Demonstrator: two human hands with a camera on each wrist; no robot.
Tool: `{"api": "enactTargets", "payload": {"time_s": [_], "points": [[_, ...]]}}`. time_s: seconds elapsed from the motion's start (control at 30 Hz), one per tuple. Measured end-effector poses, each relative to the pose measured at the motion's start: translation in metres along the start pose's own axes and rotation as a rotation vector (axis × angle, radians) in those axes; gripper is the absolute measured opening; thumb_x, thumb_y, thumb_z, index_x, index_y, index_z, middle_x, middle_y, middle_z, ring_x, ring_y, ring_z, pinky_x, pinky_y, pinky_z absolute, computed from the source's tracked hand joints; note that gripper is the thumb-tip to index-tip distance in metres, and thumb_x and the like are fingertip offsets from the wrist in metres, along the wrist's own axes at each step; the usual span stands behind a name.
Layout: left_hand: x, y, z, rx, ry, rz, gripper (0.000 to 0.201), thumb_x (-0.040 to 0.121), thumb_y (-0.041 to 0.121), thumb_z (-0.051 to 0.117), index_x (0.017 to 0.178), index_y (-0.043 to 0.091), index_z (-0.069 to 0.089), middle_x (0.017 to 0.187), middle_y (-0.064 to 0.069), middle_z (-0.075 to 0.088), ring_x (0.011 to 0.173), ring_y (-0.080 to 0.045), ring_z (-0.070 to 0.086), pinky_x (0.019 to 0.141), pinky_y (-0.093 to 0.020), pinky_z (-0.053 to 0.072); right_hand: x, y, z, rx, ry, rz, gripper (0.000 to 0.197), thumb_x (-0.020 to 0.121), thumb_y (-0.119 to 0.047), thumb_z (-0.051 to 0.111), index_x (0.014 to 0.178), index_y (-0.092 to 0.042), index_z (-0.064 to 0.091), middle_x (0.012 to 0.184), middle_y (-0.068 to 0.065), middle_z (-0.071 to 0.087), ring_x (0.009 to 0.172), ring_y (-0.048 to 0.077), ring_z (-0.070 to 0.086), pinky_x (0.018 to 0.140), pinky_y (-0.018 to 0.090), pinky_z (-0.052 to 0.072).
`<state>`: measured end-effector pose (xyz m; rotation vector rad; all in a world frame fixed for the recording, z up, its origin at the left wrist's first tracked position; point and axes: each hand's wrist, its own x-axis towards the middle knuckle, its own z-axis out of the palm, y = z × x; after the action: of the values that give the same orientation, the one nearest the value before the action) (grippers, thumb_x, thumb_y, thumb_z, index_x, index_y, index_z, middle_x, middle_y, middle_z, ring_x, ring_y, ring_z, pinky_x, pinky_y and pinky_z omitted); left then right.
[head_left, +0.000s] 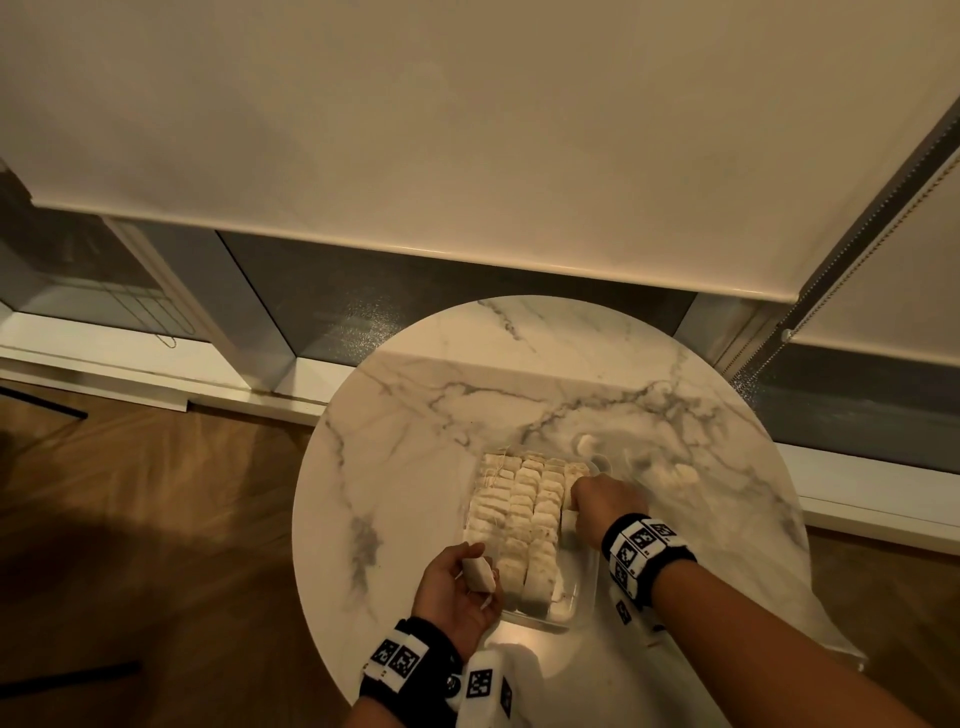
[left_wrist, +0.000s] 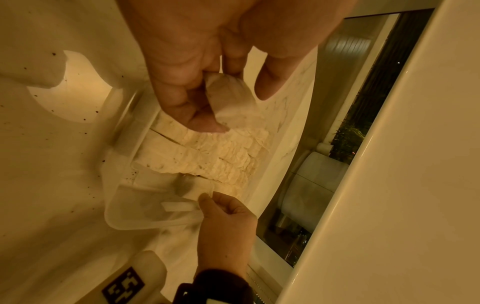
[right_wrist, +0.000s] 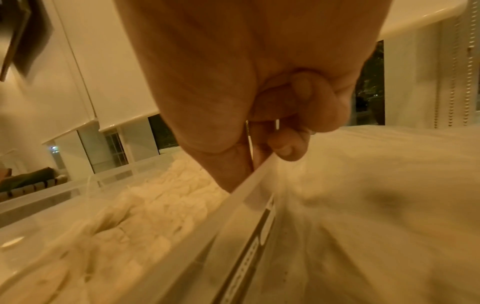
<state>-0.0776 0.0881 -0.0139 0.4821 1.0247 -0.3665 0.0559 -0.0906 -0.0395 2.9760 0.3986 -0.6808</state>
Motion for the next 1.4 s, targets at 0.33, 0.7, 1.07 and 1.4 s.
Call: {"api": "enactTargets", "payload": {"time_s": [0.33, 0.7, 1.07, 1.4], "points": [[0.005, -0.001, -0.002, 0.02, 0.006, -0.001, 0.012, 0.072, 0.009, 0.067, 0.081, 0.005, 0.061, 0.06, -0.008, 0.06, 0.059, -0.019, 0.054, 0.056, -0.029, 0.044, -0.003, -0.001, -0.011, 0.06, 0.005, 0.066, 0.032, 0.079, -0.04, 0.062, 0.109, -0.028, 0.063, 0.13, -0.001, 0.058, 0.107, 0.023, 0.064, 0.09, 0.038, 0.053], [0.002, -0.001, 0.0, -0.031, -0.011, 0.016, 0.017, 0.067, 0.007, 0.06, 0.083, 0.003, 0.06, 0.062, -0.011, 0.059, 0.063, -0.022, 0.052, 0.055, -0.027, 0.046, -0.021, -0.002, -0.002, 0.177, 0.13, 0.022, 0.027, 0.085, -0.027, 0.053, 0.11, -0.029, 0.065, 0.108, -0.003, 0.069, 0.097, 0.021, 0.067, 0.078, 0.031, 0.055], [0.005, -0.004, -0.003, -0.004, 0.019, 0.084, 0.038, 0.068, 0.006, 0.05, 0.105, 0.005, 0.059, 0.077, -0.013, 0.057, 0.065, -0.026, 0.052, 0.058, -0.032, 0.048, -0.026, -0.003, 0.015, 0.117, -0.044, -0.02, 0.024, 0.082, -0.035, 0.067, 0.105, -0.031, 0.066, 0.105, -0.005, 0.068, 0.094, 0.017, 0.065, 0.073, 0.027, 0.048], [0.008, -0.009, 0.005, 0.068, -0.03, 0.14, 0.022, 0.09, 0.002, 0.051, 0.111, 0.004, 0.061, 0.104, -0.023, 0.067, 0.087, -0.034, 0.065, 0.064, -0.035, 0.057, -0.049, -0.002, 0.01, 0.537, 0.152, -0.056, 0.028, 0.094, -0.044, 0.046, 0.098, -0.027, 0.069, 0.1, -0.008, 0.069, 0.089, 0.014, 0.064, 0.078, 0.034, 0.054]]}}
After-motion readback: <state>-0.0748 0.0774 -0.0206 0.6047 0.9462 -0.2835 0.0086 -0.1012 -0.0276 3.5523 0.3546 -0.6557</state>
